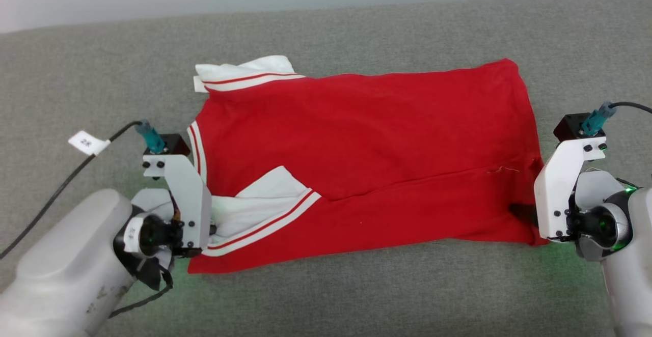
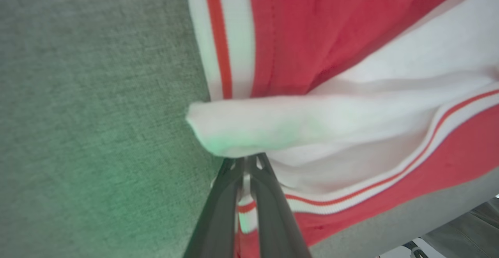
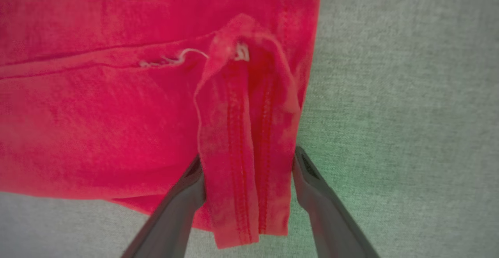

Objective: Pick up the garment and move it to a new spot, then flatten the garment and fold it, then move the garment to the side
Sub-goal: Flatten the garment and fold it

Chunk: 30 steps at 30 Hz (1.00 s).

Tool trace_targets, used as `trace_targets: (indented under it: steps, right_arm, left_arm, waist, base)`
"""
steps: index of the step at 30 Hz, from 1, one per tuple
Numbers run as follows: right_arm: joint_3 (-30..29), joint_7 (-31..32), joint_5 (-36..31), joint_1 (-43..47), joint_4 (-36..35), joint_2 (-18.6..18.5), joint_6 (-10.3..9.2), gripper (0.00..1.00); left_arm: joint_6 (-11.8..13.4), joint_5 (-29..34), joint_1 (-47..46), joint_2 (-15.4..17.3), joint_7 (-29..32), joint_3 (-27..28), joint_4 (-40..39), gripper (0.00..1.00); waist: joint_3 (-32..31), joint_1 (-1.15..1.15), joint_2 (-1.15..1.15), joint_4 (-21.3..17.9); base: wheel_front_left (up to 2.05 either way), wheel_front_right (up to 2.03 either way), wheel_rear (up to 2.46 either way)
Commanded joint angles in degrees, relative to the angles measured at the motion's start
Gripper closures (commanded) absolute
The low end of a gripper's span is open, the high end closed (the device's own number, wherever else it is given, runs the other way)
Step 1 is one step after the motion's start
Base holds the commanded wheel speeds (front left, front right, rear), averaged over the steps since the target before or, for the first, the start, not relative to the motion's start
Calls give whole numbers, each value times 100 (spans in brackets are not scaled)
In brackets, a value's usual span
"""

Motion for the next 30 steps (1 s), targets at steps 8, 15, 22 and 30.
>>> trace_targets:
  steps: [8, 15, 22, 30]
  right_arm:
    - [-259, 259, -345, 96, 263, 184, -10, 100]
    - [-362, 372, -348, 48, 91, 55, -11, 100]
    - [-325, 634, -187, 114, -134, -144, -11, 100]
    - [-286, 1092, 52, 444, -645, -356, -11, 100]
  left_arm:
    - [-136, 0, 218, -301, -167, -165, 288, 100]
    - [-172, -65, 178, -81, 67, -156, 250, 100]
    - [-32, -79, 231, 333, 422, -171, -41, 100]
    - [224, -60, 386, 765, 667, -198, -661, 100]
  waist:
    - [10, 0, 0, 110]
    - [-186, 0, 0, 122]
    - [-476, 0, 0, 141]
    - [-723, 0, 0, 171]
  base:
    - [0, 0, 0]
    - [0, 0, 0]
    - [0, 0, 0]
    - [0, 0, 0]
